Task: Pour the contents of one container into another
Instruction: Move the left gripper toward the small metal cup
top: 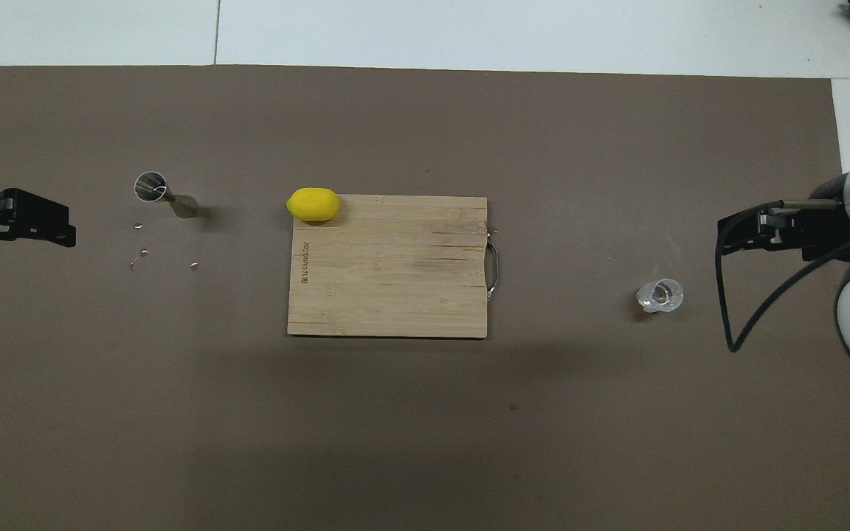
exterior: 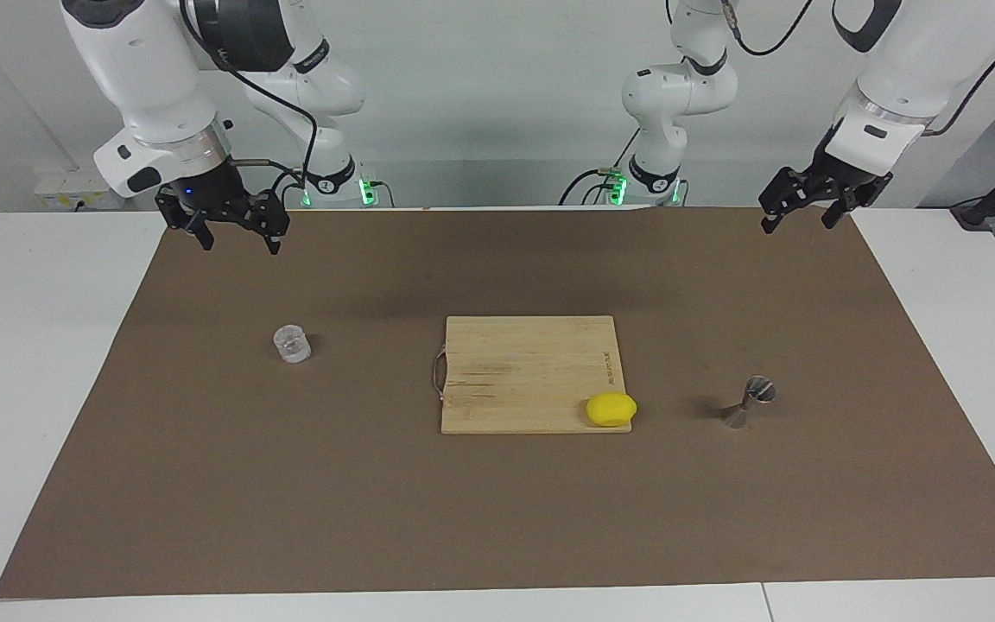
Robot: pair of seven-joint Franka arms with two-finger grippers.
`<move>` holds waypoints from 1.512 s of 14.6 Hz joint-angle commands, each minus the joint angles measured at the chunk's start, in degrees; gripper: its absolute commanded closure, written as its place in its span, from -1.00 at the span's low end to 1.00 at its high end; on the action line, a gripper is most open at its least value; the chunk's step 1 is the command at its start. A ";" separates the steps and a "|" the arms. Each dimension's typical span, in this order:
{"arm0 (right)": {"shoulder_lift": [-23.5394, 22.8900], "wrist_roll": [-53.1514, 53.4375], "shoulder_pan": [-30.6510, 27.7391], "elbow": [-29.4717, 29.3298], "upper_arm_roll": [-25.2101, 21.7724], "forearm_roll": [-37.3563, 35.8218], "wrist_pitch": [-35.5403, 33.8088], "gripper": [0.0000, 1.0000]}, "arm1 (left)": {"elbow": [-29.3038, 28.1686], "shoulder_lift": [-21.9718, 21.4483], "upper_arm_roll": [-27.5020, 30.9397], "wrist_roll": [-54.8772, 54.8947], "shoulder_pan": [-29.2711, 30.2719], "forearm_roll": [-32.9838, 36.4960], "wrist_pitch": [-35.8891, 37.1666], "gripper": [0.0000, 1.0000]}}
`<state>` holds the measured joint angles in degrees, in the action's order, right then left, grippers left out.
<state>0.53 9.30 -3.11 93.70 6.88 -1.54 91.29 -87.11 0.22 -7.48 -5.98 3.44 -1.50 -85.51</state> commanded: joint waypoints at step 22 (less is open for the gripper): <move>0.35 -1.21 -0.58 0.52 0.33 0.13 0.29 -1.00 | -12.20 0.55 -0.26 0.36 -0.19 -3.85 -12.05 -1.00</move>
<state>0.53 9.30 -3.11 93.70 6.89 -1.54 91.29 -98.75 -1.36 -8.61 -5.59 2.96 -3.28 -96.12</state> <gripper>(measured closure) 0.000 0.000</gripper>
